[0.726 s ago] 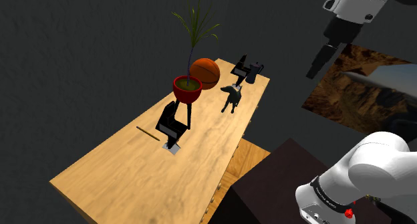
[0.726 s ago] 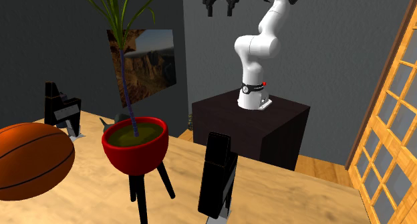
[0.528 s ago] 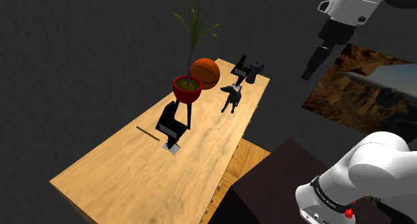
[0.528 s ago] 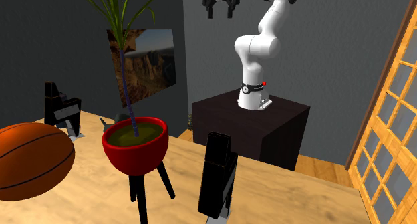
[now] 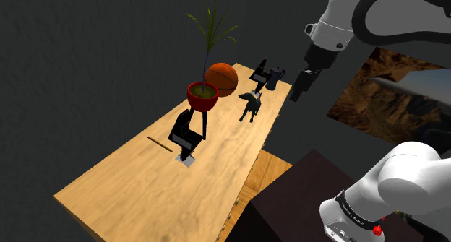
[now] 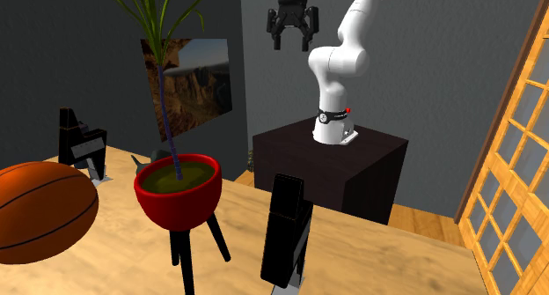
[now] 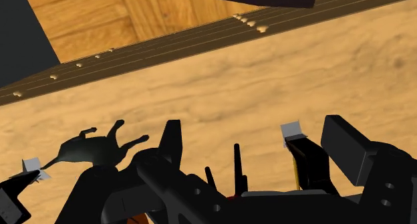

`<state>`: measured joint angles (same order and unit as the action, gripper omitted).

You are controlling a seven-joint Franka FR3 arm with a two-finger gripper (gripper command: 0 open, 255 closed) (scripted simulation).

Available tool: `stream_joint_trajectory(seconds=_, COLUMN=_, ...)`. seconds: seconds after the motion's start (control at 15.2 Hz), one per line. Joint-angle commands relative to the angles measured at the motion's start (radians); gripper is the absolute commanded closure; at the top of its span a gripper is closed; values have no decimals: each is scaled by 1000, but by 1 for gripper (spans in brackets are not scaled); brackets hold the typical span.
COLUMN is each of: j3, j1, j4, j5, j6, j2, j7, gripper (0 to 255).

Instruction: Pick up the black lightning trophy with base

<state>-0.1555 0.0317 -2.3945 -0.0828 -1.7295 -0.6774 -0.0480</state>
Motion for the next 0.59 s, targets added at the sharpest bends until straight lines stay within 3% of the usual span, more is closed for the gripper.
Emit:
stream_joint_trajectory(seconds=0.0, j3=-27, j1=5, j4=4, j5=-11, j6=-58, j2=58, j7=25, gripper=0)
stream_joint_trajectory(seconds=0.53, j3=-137, j1=18, j4=37, j5=-18, j6=-279, j2=303, j7=135, gripper=0)
